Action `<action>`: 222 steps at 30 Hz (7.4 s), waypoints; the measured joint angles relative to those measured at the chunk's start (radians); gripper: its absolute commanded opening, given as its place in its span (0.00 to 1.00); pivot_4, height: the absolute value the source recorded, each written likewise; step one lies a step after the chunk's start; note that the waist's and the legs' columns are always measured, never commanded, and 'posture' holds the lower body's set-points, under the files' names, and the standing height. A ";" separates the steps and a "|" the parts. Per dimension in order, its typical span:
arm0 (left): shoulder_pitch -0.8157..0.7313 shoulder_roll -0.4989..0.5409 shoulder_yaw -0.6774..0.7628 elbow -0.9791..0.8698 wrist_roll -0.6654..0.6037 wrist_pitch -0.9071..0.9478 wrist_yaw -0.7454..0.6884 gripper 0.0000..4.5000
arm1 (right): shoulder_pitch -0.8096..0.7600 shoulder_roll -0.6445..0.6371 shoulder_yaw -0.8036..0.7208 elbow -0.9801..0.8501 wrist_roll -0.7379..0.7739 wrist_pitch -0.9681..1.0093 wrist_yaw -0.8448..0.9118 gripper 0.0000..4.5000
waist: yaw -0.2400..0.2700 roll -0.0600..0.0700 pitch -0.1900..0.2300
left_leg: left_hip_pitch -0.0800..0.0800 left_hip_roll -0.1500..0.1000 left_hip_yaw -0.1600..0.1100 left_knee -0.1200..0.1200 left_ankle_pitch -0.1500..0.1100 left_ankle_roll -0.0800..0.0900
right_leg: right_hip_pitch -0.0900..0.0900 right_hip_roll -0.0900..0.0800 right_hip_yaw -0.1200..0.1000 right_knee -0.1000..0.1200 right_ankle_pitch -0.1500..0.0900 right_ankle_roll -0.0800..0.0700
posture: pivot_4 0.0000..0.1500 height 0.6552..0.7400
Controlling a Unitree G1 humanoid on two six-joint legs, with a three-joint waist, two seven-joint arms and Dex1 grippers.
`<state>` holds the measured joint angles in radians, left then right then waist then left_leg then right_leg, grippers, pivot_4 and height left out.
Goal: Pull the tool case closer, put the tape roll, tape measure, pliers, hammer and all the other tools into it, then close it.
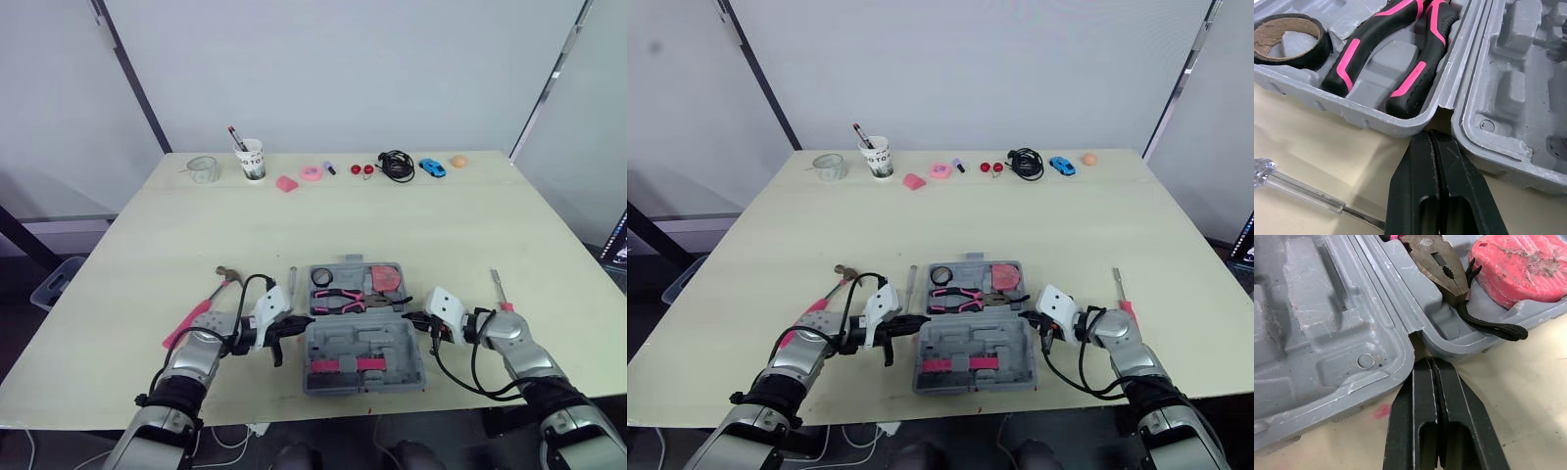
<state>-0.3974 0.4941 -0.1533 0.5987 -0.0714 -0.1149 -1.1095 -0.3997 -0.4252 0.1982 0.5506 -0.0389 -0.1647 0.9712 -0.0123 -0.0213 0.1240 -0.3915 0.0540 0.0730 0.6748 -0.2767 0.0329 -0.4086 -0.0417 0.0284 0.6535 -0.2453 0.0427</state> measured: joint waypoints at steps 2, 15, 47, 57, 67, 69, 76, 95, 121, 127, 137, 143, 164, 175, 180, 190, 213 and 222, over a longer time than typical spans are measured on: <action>0.000 0.000 0.000 0.000 0.000 0.000 0.000 0.00 | 0.000 0.000 0.000 0.000 -0.001 -0.002 -0.002 0.00 | 0.000 0.000 0.000 | 0.000 0.000 0.000 0.000 0.000 0.000 | 0.000 0.000 0.000 0.000 0.000 0.000 | 1.00 1.00; 0.018 0.012 0.000 -0.030 0.000 -0.010 0.023 0.00 | 0.024 -0.031 -0.006 -0.007 -0.002 -0.059 -0.045 0.00 | -0.001 0.000 0.000 | -0.001 0.000 0.000 0.000 0.000 0.000 | 0.000 0.000 0.000 0.000 0.000 0.000 | 1.00 1.00; 0.663 0.057 0.643 -0.568 -0.364 0.157 0.337 0.73 | 0.609 -0.142 -0.623 -0.455 0.469 0.182 -0.215 0.96 | 0.002 0.000 0.001 | -0.001 0.003 -0.002 -0.006 0.000 0.000 | -0.001 -0.005 0.001 -0.008 -0.001 0.000 | 1.00 1.00; 0.795 0.018 0.743 -0.467 -0.364 0.101 0.368 0.99 | 0.780 -0.129 -0.765 -0.376 0.501 0.149 -0.208 1.00 | 0.001 -0.001 0.001 | -0.001 0.003 -0.002 -0.008 -0.001 0.000 | -0.002 -0.007 0.001 -0.012 -0.001 0.000 | 1.00 1.00; 0.766 0.010 0.710 -0.500 -0.360 0.089 0.369 0.99 | 0.794 -0.134 -0.763 -0.368 0.524 0.136 -0.137 1.00 | 0.002 0.000 0.001 | 0.000 0.003 -0.002 -0.008 -0.001 0.000 | -0.002 -0.016 -0.003 -0.012 0.000 -0.001 | 1.00 1.00; 0.741 0.006 0.695 -0.544 -0.360 0.119 0.406 0.99 | 0.785 -0.148 -0.743 -0.413 0.535 0.152 -0.104 1.00 | 0.002 0.000 0.002 | -0.001 0.003 -0.002 -0.008 -0.001 0.000 | -0.002 -0.016 -0.003 -0.012 0.000 -0.001 | 1.00 1.00; 0.712 -0.059 0.612 -0.756 -0.341 0.264 0.578 0.99 | 0.725 -0.176 -0.654 -0.569 0.549 0.168 -0.027 1.00 | 0.002 -0.001 0.001 | -0.001 0.003 -0.001 -0.008 -0.001 0.000 | -0.002 -0.011 -0.003 -0.012 0.000 -0.001 | 1.00 1.00; 0.308 -0.222 0.192 -0.745 -0.136 0.593 0.873 0.99 | 0.501 -0.224 -0.423 -0.657 0.538 0.210 0.138 1.00 | 0.026 -0.003 0.002 | -0.002 -0.002 -0.002 -0.005 0.000 0.000 | 0.001 -0.005 -0.004 -0.010 0.000 0.000 | 1.00 1.00; 0.092 -0.267 0.156 -0.410 -0.028 0.568 0.876 0.30 | 0.480 -0.211 -0.381 -0.661 0.499 0.188 0.103 1.00 | 0.027 -0.002 0.002 | -0.003 -0.003 -0.002 -0.004 0.000 0.000 | 0.001 -0.005 -0.006 -0.010 0.003 0.005 | 1.00 1.00; 0.133 -0.266 0.166 -0.444 -0.029 0.552 0.877 0.01 | 0.478 -0.212 -0.366 -0.692 0.494 0.209 0.089 1.00 | 0.026 -0.002 0.002 | -0.003 -0.003 -0.002 -0.004 0.000 0.000 | 0.001 -0.005 -0.005 -0.010 0.003 0.005 | 1.00 1.00; 0.383 -0.242 0.221 -0.727 -0.049 0.628 0.883 0.01 | 0.418 -0.246 -0.310 -0.732 0.515 0.265 0.159 1.00 | 0.012 -0.002 0.001 | -0.001 0.000 -0.004 -0.005 0.000 0.000 | 0.001 -0.005 -0.003 -0.010 0.003 0.004 | 1.00 1.00; 0.523 -0.251 0.284 -0.872 -0.051 0.669 0.929 0.01 | 0.366 -0.258 -0.264 -0.742 0.548 0.301 0.221 1.00 | 0.016 -0.003 0.002 | -0.001 0.000 -0.004 -0.005 0.000 0.000 | 0.000 -0.005 -0.003 -0.010 0.001 0.001 | 1.00 1.00; 0.682 -0.321 0.327 -1.007 -0.071 0.678 0.947 0.01 | 0.264 -0.254 -0.220 -0.790 0.639 0.394 0.274 1.00 | 0.025 -0.004 0.003 | -0.002 0.000 -0.004 -0.005 -0.001 0.000 | 0.000 -0.007 -0.004 -0.011 0.001 0.000 | 1.00 1.00; 0.686 -0.304 0.318 -1.005 -0.083 0.678 0.911 0.29 | 0.305 -0.255 -0.236 -0.791 0.631 0.386 0.256 1.00 | 0.024 -0.004 0.003 | -0.002 0.000 -0.004 -0.005 -0.001 0.000 | 0.000 -0.006 -0.004 -0.010 0.001 0.000 | 1.00 1.00; 0.694 -0.301 0.300 -1.011 -0.086 0.674 0.904 0.65 | 0.306 -0.255 -0.236 -0.791 0.626 0.379 0.250 1.00 | 0.025 -0.004 0.003 | -0.002 0.000 -0.004 -0.005 -0.001 0.000 | 0.000 -0.006 -0.004 -0.011 0.001 0.000 | 1.00 1.00; 0.730 -0.294 0.303 -1.048 -0.090 0.673 0.907 1.00 | 0.315 -0.254 -0.236 -0.791 0.610 0.359 0.246 1.00 | 0.024 -0.004 0.003 | -0.002 0.001 -0.004 -0.005 -0.001 0.000 | 0.000 -0.006 -0.004 -0.011 0.001 0.000 | 1.00 1.00; 0.217 0.447 0.212 -0.477 -0.135 0.159 -0.079 1.00 | 0.300 -0.212 -0.209 -0.771 0.588 0.339 0.244 1.00 | 0.029 -0.002 0.006 | -0.004 0.000 0.000 -0.005 0.000 0.000 | -0.002 -0.007 -0.009 -0.011 0.001 -0.001 | 1.00 1.00; -0.226 0.474 -0.075 -0.063 0.037 -0.354 -0.435 1.00 | 0.277 -0.214 -0.212 -0.766 0.583 0.334 0.243 1.00 | 0.026 -0.004 0.007 | -0.005 0.000 0.001 -0.004 0.000 0.000 | -0.002 -0.004 -0.008 -0.011 0.001 0.000 | 1.00 1.00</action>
<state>-0.6233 0.9684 -0.2283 0.5361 -0.0347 -0.4693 -1.5445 -0.1223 -0.6388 -0.0138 -0.2155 0.5445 0.1688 1.2144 0.0140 -0.0249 0.1311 -0.3969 0.0535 0.0740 0.6705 -0.2768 0.0328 -0.4101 -0.0461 0.0200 0.6424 -0.2442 0.0425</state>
